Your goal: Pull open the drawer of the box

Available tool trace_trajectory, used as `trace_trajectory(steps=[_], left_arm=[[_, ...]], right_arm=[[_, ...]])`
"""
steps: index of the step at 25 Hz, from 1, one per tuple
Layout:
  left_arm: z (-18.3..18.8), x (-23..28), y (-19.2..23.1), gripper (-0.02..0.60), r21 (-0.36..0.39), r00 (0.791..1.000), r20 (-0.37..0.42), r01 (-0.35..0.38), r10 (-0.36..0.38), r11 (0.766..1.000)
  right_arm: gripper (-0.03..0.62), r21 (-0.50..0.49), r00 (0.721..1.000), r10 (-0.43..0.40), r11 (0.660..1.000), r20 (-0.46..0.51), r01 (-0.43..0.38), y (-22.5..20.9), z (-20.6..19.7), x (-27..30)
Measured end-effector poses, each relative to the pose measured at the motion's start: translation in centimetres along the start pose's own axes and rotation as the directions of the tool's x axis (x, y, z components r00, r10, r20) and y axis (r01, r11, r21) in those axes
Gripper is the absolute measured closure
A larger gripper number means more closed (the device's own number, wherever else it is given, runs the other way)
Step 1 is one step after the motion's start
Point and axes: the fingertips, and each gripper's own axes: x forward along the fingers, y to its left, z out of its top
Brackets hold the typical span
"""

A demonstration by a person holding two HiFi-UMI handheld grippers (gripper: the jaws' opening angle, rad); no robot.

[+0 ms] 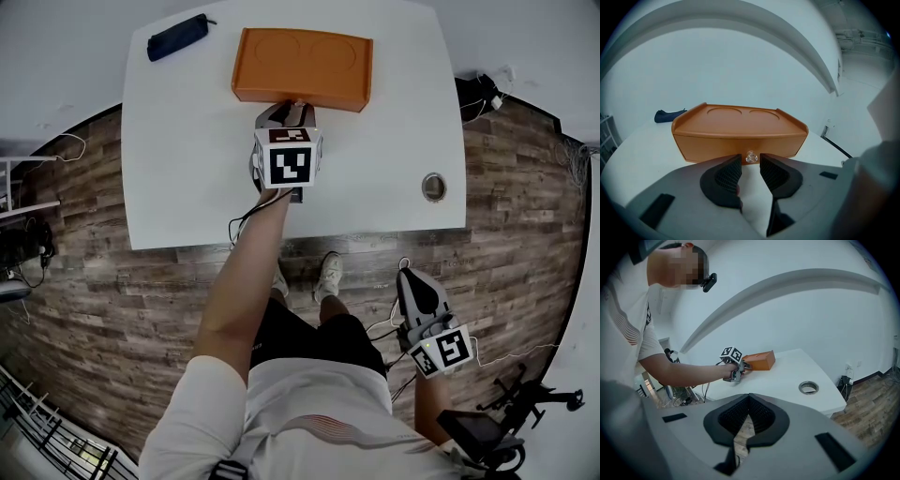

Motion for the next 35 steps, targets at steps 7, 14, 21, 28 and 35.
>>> trace_trajectory(steps=[7, 14, 21, 28, 35], left_arm=[[-0.3, 0.4, -0.1, 0.485, -0.020, 0.999, -0.020, -0.027, 0.027, 0.999], [-0.3, 0.5, 0.0, 0.502, -0.049, 0.999, -0.043, -0.032, 0.030, 0.998], [-1.1, -0.2, -0.3, 0.503, -0.071, 0.998, -0.048, -0.031, 0.027, 0.997], [-2.1, -1.3, -0.7, 0.503, -0.095, 0.998, -0.055, -0.038, 0.033, 0.995], [-3.2, -2.6, -0.9, 0.503, -0.112, 0.998, -0.060, -0.043, 0.036, 0.993]], right_arm=[[0.600, 0.005, 1.000, 0.001, 1.000, 0.000, -0.001, -0.2, -0.1, -0.2], [0.600, 0.006, 1.000, 0.005, 1.000, -0.003, -0.005, -0.2, -0.3, -0.1], [0.600, 0.005, 1.000, 0.015, 1.000, -0.001, -0.015, -0.1, -0.1, -0.2], [0.600, 0.004, 1.000, 0.024, 1.000, 0.003, -0.024, 0.2, -0.1, -0.3], [0.600, 0.002, 0.999, 0.031, 1.000, 0.009, -0.031, 0.4, 0.0, -0.7]])
